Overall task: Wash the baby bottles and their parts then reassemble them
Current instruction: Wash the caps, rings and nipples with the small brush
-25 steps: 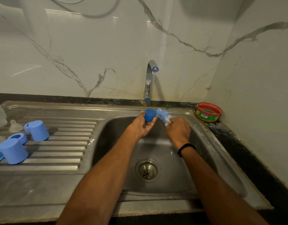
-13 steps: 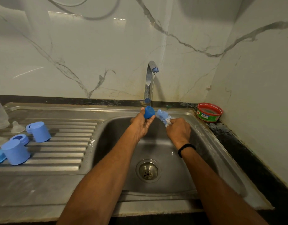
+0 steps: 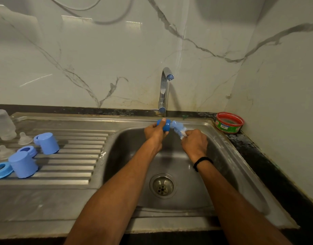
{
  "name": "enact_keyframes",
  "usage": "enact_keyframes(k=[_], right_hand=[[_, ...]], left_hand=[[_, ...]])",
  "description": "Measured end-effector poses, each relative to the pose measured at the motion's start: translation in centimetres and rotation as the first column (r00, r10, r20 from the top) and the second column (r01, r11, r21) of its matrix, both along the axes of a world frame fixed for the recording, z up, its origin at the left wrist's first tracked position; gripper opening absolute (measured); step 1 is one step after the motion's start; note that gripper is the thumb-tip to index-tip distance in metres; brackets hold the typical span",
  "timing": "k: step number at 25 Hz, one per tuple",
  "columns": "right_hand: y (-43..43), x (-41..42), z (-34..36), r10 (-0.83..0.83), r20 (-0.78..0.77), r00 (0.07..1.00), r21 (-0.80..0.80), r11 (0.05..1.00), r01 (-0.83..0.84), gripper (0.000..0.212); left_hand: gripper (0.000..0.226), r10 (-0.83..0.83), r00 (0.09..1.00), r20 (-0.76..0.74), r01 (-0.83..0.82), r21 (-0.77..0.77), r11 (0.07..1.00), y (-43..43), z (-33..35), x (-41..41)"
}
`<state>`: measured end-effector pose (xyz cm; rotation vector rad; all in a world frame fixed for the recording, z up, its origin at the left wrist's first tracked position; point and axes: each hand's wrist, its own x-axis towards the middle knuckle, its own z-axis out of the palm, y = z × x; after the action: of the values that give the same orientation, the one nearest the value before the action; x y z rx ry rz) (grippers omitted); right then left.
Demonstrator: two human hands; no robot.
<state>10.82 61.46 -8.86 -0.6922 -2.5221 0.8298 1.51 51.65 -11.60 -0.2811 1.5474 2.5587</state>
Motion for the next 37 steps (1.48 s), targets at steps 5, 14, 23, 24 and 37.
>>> enact_keyframes(k=[5, 14, 23, 24, 37], right_hand=[[-0.4, 0.0, -0.3, -0.013, 0.023, 1.0, 0.016, 1.0, 0.013, 0.026], [-1.4, 2.2, 0.4, 0.057, 0.189, 0.98, 0.08, 0.994, -0.073, 0.03], [-4.8, 3.3, 2.1, 0.183, 0.17, 0.968, 0.176, 0.961, -0.212, 0.03], [-5.2, 3.3, 1.9, 0.191, 0.158, 0.969, 0.178, 0.959, -0.219, 0.029], [-8.5, 4.0, 2.9, 0.344, 0.019, 0.939, -0.009, 0.939, -0.343, 0.027]], left_hand=[[0.035, 0.033, 0.981, -0.192, -0.096, -0.327, 0.94, -0.5, -1.4, 0.5], [0.054, -0.105, 0.899, -0.425, -0.289, -0.756, 0.587, -4.3, -0.3, 3.7], [0.053, -0.177, 0.904, -0.39, -0.302, -0.873, 0.382, -9.0, 2.2, 8.1], [0.053, -0.17, 0.905, -0.389, -0.307, -0.876, 0.371, -9.6, 2.1, 8.5], [0.052, -0.092, 0.928, -0.36, -0.301, -0.875, 0.38, -14.4, 4.1, 10.5]])
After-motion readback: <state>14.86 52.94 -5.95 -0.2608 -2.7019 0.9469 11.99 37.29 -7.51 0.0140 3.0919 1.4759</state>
